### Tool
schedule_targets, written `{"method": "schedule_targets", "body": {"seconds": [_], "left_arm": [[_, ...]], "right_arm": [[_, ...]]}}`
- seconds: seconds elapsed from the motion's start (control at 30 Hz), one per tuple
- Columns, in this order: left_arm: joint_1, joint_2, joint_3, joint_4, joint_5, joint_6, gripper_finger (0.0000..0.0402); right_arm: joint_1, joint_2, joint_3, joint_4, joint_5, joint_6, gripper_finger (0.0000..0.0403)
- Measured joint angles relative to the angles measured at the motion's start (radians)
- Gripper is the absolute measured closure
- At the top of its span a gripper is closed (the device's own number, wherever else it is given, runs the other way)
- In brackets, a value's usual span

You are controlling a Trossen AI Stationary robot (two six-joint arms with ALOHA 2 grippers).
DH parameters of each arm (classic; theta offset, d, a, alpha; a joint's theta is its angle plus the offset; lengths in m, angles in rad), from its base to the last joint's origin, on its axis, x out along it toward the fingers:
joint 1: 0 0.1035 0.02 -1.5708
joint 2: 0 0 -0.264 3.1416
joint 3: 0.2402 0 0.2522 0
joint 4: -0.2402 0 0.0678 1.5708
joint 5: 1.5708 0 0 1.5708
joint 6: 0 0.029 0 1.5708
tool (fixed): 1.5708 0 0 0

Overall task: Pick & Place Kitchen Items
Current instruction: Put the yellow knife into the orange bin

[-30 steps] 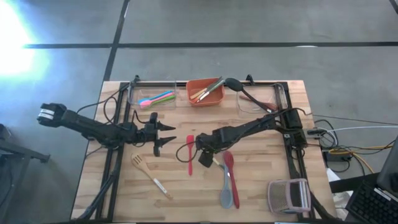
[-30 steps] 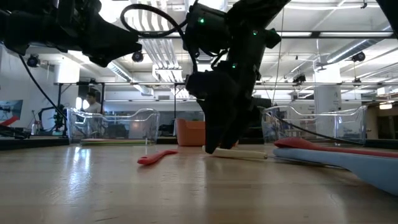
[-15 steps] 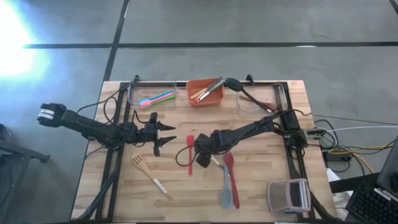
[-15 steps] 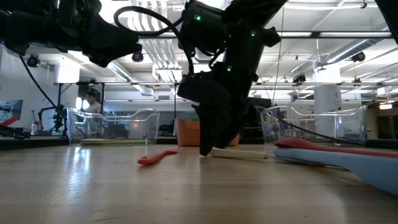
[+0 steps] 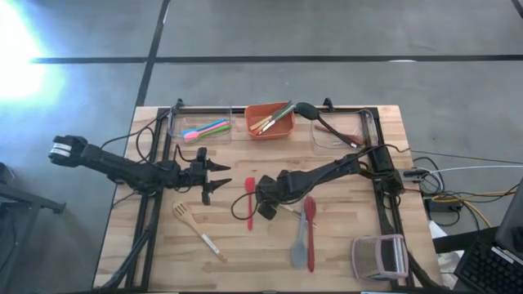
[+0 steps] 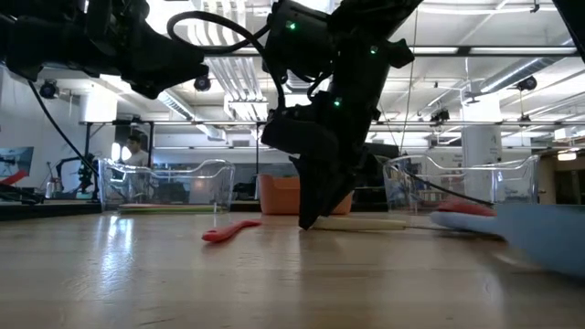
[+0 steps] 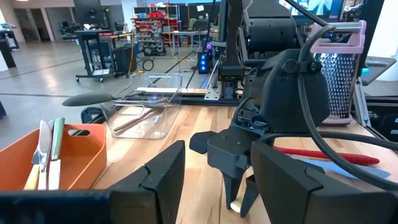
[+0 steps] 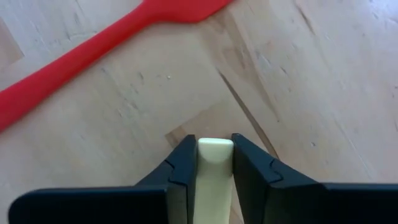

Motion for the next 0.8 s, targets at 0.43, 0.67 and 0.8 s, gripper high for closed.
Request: {"method": "schedule_targets", "body": {"seconds": [0.43,0.67,0.8], "left_arm": [[0.0,0.0,0.0,-0.002,-0.001,0.0,0.0216],[0.0,0.0,0.0,-0.002,-0.001,0.0,0.0216],[0.0,0.0,0.0,-0.001,-0.001,0.0,0.0216]], "right_arm": [[-0.002,0.008,0.11,-0.111,-0.049,-0.051,0.0339],[-0.002,0.014,0.155,-0.113,-0.064,-0.08,0.0339],[-0.004,0.014,0.164,-0.115,-0.07,-0.087,0.0339]]}}
